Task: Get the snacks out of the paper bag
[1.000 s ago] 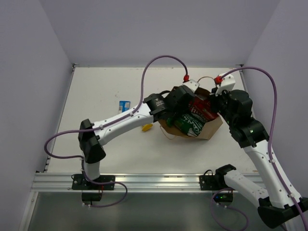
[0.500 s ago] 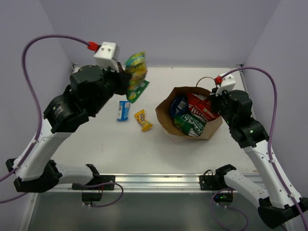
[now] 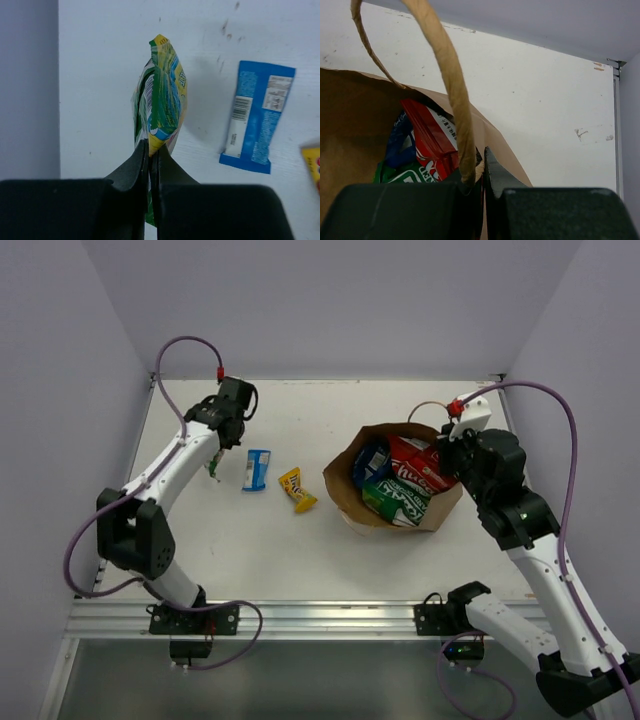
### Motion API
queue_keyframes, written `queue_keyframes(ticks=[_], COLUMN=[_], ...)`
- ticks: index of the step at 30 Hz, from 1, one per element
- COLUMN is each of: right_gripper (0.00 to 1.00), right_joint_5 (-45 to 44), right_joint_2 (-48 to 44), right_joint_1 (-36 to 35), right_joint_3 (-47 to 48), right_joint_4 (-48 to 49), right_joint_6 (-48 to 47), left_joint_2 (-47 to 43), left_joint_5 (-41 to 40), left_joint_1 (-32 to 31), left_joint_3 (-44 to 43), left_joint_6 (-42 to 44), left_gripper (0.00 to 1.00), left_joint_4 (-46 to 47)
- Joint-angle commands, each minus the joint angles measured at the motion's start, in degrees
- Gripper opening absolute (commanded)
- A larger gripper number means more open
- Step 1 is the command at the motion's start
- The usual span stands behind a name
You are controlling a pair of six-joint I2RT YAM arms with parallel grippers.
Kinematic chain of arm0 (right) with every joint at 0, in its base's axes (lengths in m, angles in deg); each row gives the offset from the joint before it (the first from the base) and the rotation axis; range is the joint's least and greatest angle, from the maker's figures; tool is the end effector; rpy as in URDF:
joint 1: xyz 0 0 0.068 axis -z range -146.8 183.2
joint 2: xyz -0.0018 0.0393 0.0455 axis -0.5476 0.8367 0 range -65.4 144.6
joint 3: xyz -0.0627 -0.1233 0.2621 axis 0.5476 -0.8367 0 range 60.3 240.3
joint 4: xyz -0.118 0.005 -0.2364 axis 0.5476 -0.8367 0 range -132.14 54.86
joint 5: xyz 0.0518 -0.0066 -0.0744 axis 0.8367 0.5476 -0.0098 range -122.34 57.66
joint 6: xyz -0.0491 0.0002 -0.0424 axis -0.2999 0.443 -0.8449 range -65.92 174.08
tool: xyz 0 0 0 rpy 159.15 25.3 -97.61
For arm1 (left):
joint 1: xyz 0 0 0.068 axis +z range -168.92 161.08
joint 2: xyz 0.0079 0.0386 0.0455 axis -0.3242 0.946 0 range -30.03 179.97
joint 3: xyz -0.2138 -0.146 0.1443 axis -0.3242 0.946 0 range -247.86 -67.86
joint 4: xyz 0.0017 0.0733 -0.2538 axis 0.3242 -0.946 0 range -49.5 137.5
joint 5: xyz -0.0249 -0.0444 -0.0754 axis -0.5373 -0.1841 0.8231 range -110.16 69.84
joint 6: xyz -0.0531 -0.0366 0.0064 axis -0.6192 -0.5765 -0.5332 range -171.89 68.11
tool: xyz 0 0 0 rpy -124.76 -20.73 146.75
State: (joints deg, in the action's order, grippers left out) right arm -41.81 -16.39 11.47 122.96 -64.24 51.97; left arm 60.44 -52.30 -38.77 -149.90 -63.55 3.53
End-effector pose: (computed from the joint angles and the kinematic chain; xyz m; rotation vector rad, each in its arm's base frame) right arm 0.1677 0.0578 0.4148 -0.2657 1.8184 0.0882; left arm 0.3362 -0.0927 0.3322 -0.0616 2.3452 0.4316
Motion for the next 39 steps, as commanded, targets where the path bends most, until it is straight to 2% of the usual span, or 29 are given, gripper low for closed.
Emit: queue_keyframes(ticks=[1,4,5,9,10,11,13,18,21,22,25,32,36,39], right_gripper=[0.00,0.00,0.00,0.00,0.00,0.00,0.00,0.00,0.00,0.00,0.00,0.00,0.00,0.00], right_joint_5=[-0.7,-0.9,-1.0,-0.9,-0.8,-0.6,-0.5,-0.7,-0.5,-0.4,0.0,0.6,0.5,0.5], right_joint_2=[-1.6,-2.0,-2.2,-2.3,-2.2,-2.1,-2.0,-2.3,-2.3,-2.2,-1.9,-2.0,-2.1,-2.3], right_joint_1=[-0.1,-0.1,-0.1,-0.1,-0.2,-0.2,-0.2,-0.2,-0.2,-0.2,-0.2,-0.1,-0.2,-0.2], right_joint_3=[0.3,-0.1,-0.2,-0.3,-0.3,-0.3,-0.3,-0.3,-0.3,-0.2,0.1,0.5,0.6,0.5], right_joint_4=[4.3,4.6,4.6,4.9,4.8,4.7,4.6,4.8,4.8,4.8,4.5,4.1,3.8,4.1], right_joint_6=[-0.4,-0.6,-0.7,-0.7,-0.7,-0.6,-0.5,-0.6,-0.6,-0.7,-0.6,-0.5,-0.4,-0.5], left_joint_2=[5.0,10.0,10.7,10.2,9.8,9.5,7.2,-5.0,-10.6,-11.4,-12.7,-11.3,-5.9,-2.4], left_joint_5=[-3.8,-1.3,0.4,5.5,7.1,7.8,10.0,24.9,27.4,27.5,31.0,31.4,28.3,26.4], left_joint_1=[1.8,1.8,1.9,1.8,1.8,1.8,1.8,-0.9,-7.9,-11.8,-18.0,-32.9,-41.7,-43.6], left_joint_3=[-0.8,-1.2,-1.3,-0.2,-0.4,-0.6,-1.8,-3.7,-5.5,-6.1,-8.0,-9.9,-13.5,-14.4], left_joint_6=[1.6,0.6,0.4,-0.8,-1.5,-1.9,-2.9,-4.9,-5.2,-5.4,-6.2,-7.5,-6.7,-7.0], left_gripper=[0.04,0.20,0.22,0.51,0.67,0.75,0.85,0.87,0.88,0.88,0.87,0.78,0.75,0.69], left_joint_4=[3.4,3.5,3.5,4.9,4.6,4.1,2.1,2.8,4.9,5.2,6.3,13.4,14.4,16.2])
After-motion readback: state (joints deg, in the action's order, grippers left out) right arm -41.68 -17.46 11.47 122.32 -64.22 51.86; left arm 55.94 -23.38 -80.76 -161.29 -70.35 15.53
